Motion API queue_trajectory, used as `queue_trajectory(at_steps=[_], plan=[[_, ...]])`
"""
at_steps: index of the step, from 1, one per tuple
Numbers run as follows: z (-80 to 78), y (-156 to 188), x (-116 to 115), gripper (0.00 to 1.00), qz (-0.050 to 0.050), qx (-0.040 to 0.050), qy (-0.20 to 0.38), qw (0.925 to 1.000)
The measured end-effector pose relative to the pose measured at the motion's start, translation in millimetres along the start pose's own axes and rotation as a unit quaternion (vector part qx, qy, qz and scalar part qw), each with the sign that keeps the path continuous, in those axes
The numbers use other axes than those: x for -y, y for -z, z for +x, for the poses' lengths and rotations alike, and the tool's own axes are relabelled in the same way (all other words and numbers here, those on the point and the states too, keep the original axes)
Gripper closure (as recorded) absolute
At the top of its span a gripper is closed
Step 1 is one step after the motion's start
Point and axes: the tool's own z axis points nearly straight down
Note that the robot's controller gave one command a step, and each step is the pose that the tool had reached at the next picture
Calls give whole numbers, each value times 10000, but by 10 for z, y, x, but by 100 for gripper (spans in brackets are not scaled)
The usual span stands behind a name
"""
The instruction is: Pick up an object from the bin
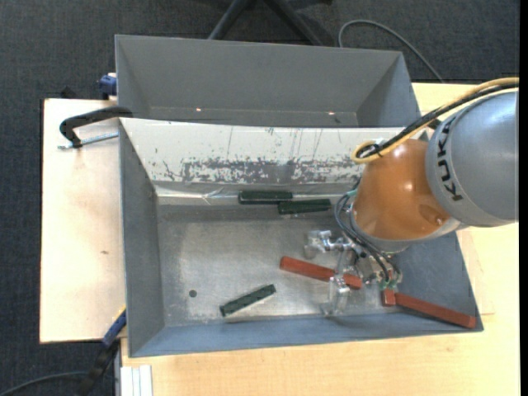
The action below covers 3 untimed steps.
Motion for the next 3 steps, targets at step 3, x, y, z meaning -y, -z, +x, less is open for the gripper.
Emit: queue_trajectory(at_steps=[3], plan=[[-13,35,20,100,15,29,-7,10000]])
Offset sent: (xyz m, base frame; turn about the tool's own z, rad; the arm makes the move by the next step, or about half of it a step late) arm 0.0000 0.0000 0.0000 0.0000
